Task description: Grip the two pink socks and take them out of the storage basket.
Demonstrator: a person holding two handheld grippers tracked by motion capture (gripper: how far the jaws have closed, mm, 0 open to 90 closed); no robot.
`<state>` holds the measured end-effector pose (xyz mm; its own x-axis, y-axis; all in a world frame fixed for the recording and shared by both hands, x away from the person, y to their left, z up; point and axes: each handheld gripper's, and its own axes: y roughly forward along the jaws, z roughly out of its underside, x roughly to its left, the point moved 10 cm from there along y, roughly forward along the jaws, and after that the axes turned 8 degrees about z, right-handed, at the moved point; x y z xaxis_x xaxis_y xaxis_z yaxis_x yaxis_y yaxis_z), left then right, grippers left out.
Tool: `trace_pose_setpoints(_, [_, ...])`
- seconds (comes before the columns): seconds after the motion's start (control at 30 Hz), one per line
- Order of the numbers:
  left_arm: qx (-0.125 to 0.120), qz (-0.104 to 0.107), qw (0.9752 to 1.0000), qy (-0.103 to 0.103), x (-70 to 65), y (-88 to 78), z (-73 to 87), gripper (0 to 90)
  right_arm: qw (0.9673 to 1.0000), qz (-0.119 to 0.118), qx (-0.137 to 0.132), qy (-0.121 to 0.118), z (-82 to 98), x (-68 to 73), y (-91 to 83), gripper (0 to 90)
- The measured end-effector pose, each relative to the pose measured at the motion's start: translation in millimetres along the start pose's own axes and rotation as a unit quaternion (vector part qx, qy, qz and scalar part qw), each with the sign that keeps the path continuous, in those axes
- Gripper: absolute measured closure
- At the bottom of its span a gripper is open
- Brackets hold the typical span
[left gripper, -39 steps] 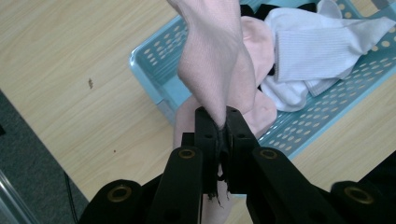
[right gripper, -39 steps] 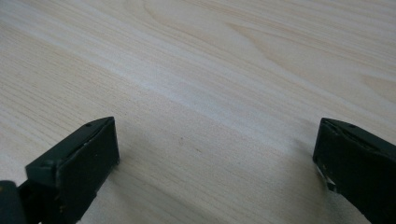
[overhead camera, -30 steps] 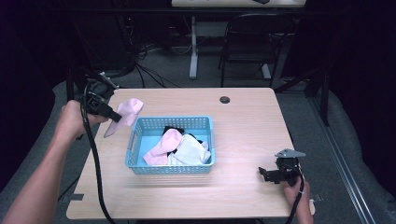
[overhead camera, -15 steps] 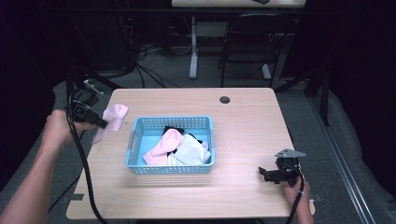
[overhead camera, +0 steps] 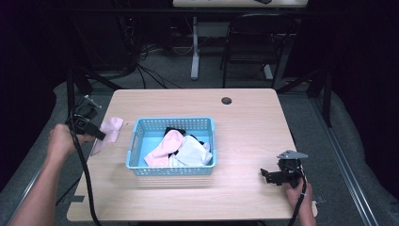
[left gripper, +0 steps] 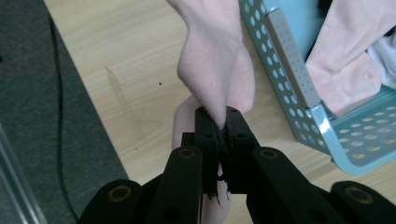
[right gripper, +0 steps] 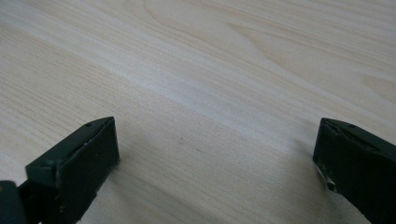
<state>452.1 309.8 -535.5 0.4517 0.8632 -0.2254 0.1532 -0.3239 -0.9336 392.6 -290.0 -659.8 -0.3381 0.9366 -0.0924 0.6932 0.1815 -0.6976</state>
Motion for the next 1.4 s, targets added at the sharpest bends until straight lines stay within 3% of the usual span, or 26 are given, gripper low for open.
trace_pose_setpoints(0.3, [0.009, 0.004, 0.9995, -0.029, 14.9, 31.5, 11.7, 86.3, 1.0, 0.0, 0.0, 0.0, 0.0, 0.0, 0.0, 0.0])
trace_pose_setpoints(0.4, [0.004, 0.016, 0.999, -0.042, 18.2, 42.3, 12.2, 86.2, 1.0, 0.0, 0.0, 0.0, 0.0, 0.1, 0.0, 0.0])
trace_pose_setpoints(0.57, [0.03, 0.015, 0.9983, -0.048, 21.8, 65.7, 19.3, 86.2, 1.0, 0.0, 0.0, 0.0, 0.0, 0.0, 0.0, 0.0])
trace_pose_setpoints(0.67, [0.033, 0.021, 0.9976, -0.057, 24.1, 75.0, 22.2, 85.8, 1.0, 0.0, 0.0, 0.0, 0.0, 0.1, 0.0, 0.0])
trace_pose_setpoints(0.77, [0.032, 0.022, 0.9976, -0.058, 25.2, 80.0, 22.9, 84.1, 1.0, 0.0, 0.0, 0.0, 0.0, 0.0, 0.0, 0.0])
trace_pose_setpoints(0.8, [0.033, 0.018, 0.9975, -0.061, 25.5, 80.5, 23.2, 77.9, 1.0, 0.0, 0.0, 0.0, 0.0, 0.0, 0.0, 0.0])
trace_pose_setpoints(0.87, [0.025, 0.013, 0.9976, -0.063, 23.8, 77.7, 22.0, 58.2, 1.0, 0.0, 0.0, 0.0, 0.0, 0.1, 0.0, 0.0])
trace_pose_setpoints(0.9, [0.025, 0.013, 0.9976, -0.063, 23.8, 77.7, 22.0, 52.7, 1.0, 0.0, 0.0, 0.0, 0.0, 0.1, 0.0, 0.0])
trace_pose_setpoints(0.93, [0.019, 0.006, 0.9981, -0.059, 23.3, 73.9, 20.9, 52.7, 1.0, 0.0, 0.0, 0.0, 0.0, 0.0, 0.0, 0.0])
trace_pose_setpoints(1.03, [0.007, 0.0, 0.9984, -0.056, 20.6, 64.3, 19.0, 36.7, 1.0, 0.0, 0.0, 0.0, 0.0, 0.0, 0.0, 0.0])
trace_pose_setpoints(1.17, [-0.011, -0.003, 0.9991, -0.042, 14.3, 44.7, 15.3, 22.1, 1.0, 0.0, 0.0, 0.0, 0.0, 0.0, 0.0, 0.0])
trace_pose_setpoints(1.3, [-0.031, -0.01, 0.9993, -0.021, 2.6, 22.1, 8.1, 14.9, 1.0, 0.0, 0.0, 0.0, 0.0, 0.0, 0.0, 0.0])
trace_pose_setpoints(1.4, [-0.037, -0.014, 0.9992, -0.01, -4.1, 14.3, 4.4, 11.3, 1.0, 0.0, 0.0, -0.001, 0.0, -0.1, 0.0, 0.0])
